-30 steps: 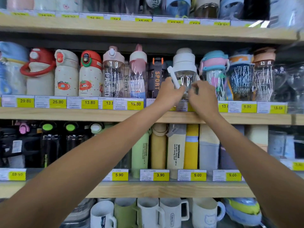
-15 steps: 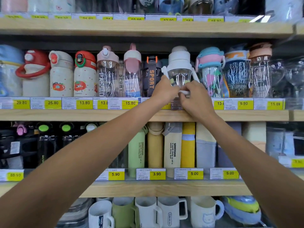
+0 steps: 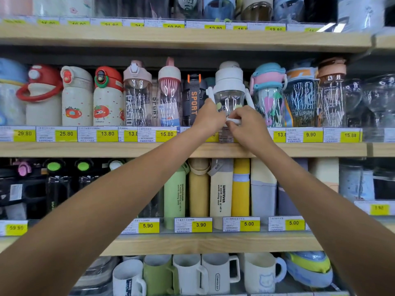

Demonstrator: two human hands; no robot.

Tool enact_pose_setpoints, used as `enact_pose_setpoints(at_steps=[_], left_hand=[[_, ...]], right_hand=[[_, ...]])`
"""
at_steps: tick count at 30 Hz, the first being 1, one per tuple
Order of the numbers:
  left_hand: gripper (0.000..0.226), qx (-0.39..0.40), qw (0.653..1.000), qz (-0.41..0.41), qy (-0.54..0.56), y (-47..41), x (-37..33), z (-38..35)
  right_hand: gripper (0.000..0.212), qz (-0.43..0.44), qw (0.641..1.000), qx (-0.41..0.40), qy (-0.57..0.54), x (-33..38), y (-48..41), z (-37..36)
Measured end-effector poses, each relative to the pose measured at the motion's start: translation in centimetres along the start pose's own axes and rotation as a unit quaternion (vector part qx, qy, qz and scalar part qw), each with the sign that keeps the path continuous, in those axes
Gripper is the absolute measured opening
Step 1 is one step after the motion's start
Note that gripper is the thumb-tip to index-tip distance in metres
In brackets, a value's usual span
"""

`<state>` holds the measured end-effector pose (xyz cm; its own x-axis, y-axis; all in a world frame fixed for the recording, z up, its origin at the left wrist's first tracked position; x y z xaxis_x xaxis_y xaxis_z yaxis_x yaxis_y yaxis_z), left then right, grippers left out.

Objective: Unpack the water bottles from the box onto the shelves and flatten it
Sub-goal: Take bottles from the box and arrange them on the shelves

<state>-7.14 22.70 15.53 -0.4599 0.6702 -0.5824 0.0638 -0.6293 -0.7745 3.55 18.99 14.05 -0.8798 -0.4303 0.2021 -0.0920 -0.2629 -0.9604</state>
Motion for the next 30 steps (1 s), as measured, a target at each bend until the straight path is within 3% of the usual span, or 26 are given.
enact_pose_setpoints(at_steps=[10,16,19,25,30], left_hand=[[0.027,0.009,0.999,-0.027,-0.035,0.6,-0.1,0.4],[0.035,-0.108,0.993,-0.048,0.012,2.4,-0.3,1.1],[0.038,-0.106,0.991,-0.072,0.039,3.4,-1.1,-0.1],[0.038,-0.176,0.977,-0.118,-0.027,4.0,-3.8,-1.9],[0.042,-0.133,0.985,-0.107,0.001,3.9,-6.6,-6.0]], right_hand=[[0.016,-0.002,1.0,0.013,0.021,0.1,0.6,-0.4],[0.02,-0.004,0.996,-0.084,-0.001,-0.3,1.2,3.2],[0.021,-0.012,0.994,-0.104,0.001,-1.9,0.9,4.6],[0.032,-0.061,0.989,-0.125,-0.048,-7.5,-0.4,6.7],[0.039,-0.05,0.992,-0.094,-0.068,-10.5,-1.1,7.0]])
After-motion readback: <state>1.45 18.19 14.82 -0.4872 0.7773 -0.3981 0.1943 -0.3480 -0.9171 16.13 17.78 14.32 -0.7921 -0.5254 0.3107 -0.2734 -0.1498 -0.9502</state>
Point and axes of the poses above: each hand's wrist, its own y-axis away from the middle knuckle, its own z-axis out of the back of the hand, x = y × z, the point moved 8 cm from there along -y, towards the middle knuckle, and after that the axes turned 10 degrees about -x, right-handed, at the moved point
